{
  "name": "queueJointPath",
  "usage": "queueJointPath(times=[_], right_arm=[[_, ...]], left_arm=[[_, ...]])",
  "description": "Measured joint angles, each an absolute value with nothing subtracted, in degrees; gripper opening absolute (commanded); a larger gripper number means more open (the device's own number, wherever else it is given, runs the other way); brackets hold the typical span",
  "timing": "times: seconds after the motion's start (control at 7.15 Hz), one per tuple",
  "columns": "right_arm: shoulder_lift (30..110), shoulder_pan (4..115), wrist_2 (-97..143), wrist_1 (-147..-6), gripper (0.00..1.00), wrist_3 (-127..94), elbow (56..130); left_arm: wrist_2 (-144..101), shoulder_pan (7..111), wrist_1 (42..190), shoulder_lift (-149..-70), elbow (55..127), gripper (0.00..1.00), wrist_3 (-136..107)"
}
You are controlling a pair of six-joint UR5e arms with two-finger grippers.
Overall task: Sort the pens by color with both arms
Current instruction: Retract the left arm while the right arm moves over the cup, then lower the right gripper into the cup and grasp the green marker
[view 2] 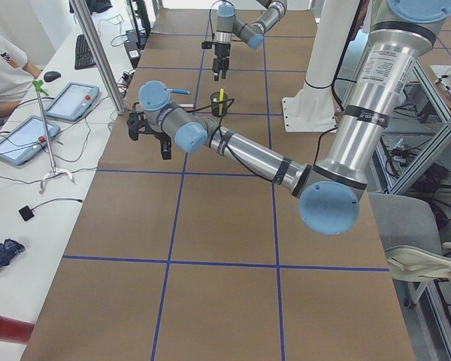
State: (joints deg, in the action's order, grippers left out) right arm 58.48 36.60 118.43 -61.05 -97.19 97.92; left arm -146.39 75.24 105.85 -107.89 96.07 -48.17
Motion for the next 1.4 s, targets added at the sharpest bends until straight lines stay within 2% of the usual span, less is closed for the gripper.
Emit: queueJointPath(times=[0.28, 0.84, 1.26, 1.4], right_arm=[[51.51, 36.06, 117.03, -68.48, 0.98, -94.21, 94.79], [44.40, 34.09, 113.53, -80.53, 0.96, -85.12, 91.35], [36.18, 31.32, 109.07, -92.79, 0.84, -77.60, 84.88], [32.64, 30.64, 107.97, -97.74, 0.77, -74.49, 81.61]], left_arm=[[-146.42, 75.42, 105.85, -107.55, 96.46, 0.99, -48.22], [-146.34, 75.42, 106.04, -107.10, 96.85, 0.99, -48.25], [-146.31, 75.43, 106.21, -106.34, 97.16, 0.99, -48.25], [-146.33, 75.43, 106.32, -105.68, 97.72, 0.99, -48.27]])
